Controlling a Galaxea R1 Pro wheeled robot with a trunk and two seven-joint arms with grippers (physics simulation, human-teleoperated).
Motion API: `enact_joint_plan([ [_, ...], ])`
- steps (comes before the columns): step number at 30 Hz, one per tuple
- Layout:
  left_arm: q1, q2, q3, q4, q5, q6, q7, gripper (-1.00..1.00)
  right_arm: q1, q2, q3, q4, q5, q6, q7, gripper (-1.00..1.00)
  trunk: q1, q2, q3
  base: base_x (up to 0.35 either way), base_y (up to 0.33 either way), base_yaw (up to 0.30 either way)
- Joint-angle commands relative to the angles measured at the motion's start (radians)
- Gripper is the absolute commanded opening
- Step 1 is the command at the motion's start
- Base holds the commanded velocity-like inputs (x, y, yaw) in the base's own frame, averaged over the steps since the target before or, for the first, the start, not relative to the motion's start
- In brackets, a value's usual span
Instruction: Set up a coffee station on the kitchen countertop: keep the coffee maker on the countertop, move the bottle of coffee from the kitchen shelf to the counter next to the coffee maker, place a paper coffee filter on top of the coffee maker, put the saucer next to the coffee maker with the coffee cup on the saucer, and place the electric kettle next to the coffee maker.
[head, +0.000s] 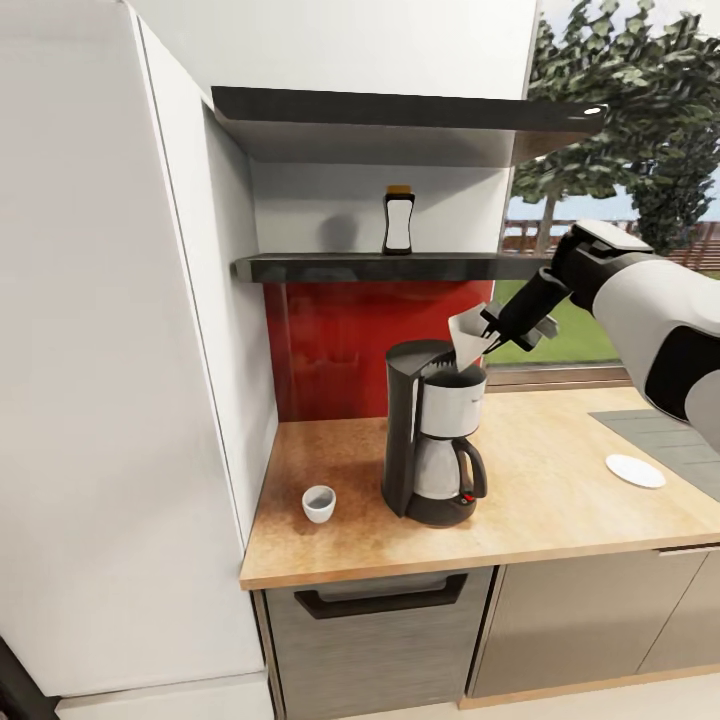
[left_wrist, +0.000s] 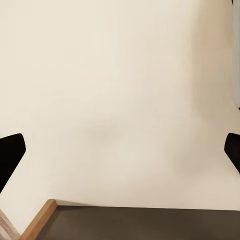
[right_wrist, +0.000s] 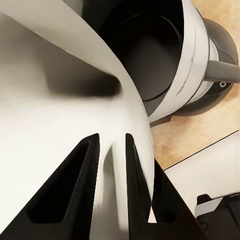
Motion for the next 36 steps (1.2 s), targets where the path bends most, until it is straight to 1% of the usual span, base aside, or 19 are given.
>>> enact_joint_plan([
  [1, 0.001, 0.000, 0.008, -0.001, -0.011, -0.002, 0.002, 1.00, 0.000, 0.000, 0.003, -0.001, -0.013, 0.001, -0.009, -1.00, 0.000, 0.000, 0.000, 0.000, 0.000, 0.000],
  [8, 0.001, 0.000, 0.008, -0.001, -0.011, -0.002, 0.002, 1.00, 0.002, -0.001, 0.003, -0.002, -0.013, 0.001, -0.009, -1.00, 0.000, 0.000, 0.000, 0.000, 0.000, 0.000],
  [13, 0.001, 0.000, 0.009, -0.001, -0.011, -0.002, 0.002, 1.00, 0.024, 0.000, 0.003, -0.001, -0.013, 0.001, -0.008, -1.00, 0.000, 0.000, 0.000, 0.000, 0.000, 0.000],
  [21, 0.001, 0.000, 0.009, -0.001, -0.011, -0.004, 0.002, 1.00, 0.040, 0.000, 0.004, -0.001, -0.013, 0.001, -0.008, -1.00, 0.000, 0.000, 0.000, 0.000, 0.000, 0.000],
  [26, 0.001, 0.000, 0.009, -0.001, -0.011, -0.005, 0.002, 1.00, 0.059, 0.001, 0.004, -0.001, -0.013, 0.001, -0.007, -1.00, 0.000, 0.000, 0.000, 0.000, 0.000, 0.000],
  [36, 0.001, 0.000, 0.009, -0.001, -0.011, -0.005, 0.002, 1.00, 0.063, 0.000, 0.003, -0.001, -0.013, 0.001, -0.006, -1.00, 0.000, 0.000, 0.000, 0.000, 0.000, 0.000],
])
